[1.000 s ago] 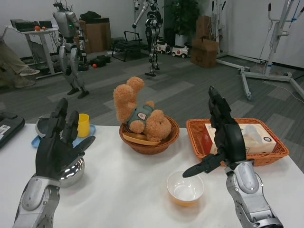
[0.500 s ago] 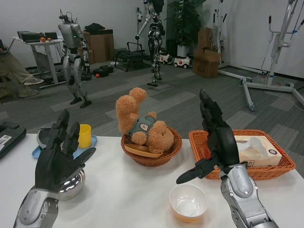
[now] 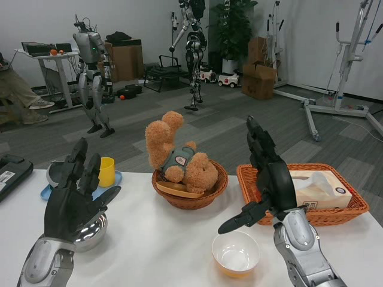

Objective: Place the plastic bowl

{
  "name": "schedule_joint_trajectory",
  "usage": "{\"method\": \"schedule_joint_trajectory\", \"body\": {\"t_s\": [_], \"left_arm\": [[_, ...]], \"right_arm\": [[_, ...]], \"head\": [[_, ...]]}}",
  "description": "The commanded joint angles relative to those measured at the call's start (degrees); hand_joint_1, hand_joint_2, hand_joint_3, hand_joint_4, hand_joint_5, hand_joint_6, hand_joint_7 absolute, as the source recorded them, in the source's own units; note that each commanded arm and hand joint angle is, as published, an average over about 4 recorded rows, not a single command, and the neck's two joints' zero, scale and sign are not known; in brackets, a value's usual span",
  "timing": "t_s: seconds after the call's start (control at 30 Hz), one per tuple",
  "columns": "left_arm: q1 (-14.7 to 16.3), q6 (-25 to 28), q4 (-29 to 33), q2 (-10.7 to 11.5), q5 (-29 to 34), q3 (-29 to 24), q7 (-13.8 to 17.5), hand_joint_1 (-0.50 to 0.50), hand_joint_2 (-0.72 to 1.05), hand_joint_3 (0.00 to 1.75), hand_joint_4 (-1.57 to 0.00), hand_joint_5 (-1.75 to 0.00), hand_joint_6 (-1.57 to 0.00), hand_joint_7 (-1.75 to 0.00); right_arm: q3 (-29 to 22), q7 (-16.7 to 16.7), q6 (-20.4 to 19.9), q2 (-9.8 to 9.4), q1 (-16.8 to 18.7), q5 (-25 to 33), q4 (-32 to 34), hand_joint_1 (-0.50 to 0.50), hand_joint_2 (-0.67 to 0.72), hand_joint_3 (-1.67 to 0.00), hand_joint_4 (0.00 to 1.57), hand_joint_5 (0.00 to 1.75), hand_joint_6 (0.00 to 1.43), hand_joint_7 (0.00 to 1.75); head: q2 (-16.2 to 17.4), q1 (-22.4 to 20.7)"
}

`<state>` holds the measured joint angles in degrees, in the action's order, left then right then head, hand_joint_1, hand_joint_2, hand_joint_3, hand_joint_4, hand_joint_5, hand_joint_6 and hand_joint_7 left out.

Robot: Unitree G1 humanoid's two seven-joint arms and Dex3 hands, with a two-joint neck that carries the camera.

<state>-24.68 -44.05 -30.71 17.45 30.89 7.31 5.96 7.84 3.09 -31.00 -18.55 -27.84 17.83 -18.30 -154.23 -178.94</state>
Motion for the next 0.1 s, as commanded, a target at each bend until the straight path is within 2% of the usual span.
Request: {"method": "schedule_joint_trajectory", "body": {"t_s": [0.03, 0.1], "left_arm": [[-0.1, -0.2, 0.6, 0.4, 0.2, -0.2, 0.1, -0.50, 0.87, 0.00, 0.00, 0.00, 0.00, 0.00], [-0.1, -0.2, 0.6, 0.4, 0.2, -0.2, 0.1, -0.50, 0.87, 0.00, 0.00, 0.00, 0.00, 0.00]], "right_arm": [[0.2, 0.4, -1.2, -0.61, -1.0, 0.5, -0.3, -0.38, 0.28, -0.16, 0.00, 0.00, 0.00, 0.00], [0.2, 0.4, -1.2, -0.61, -1.0, 0.6, -0.3, -0.38, 0.28, -0.16, 0.00, 0.00, 0.00, 0.00]], "head": [[0.1, 0.1], [0.3, 0.1]]}}
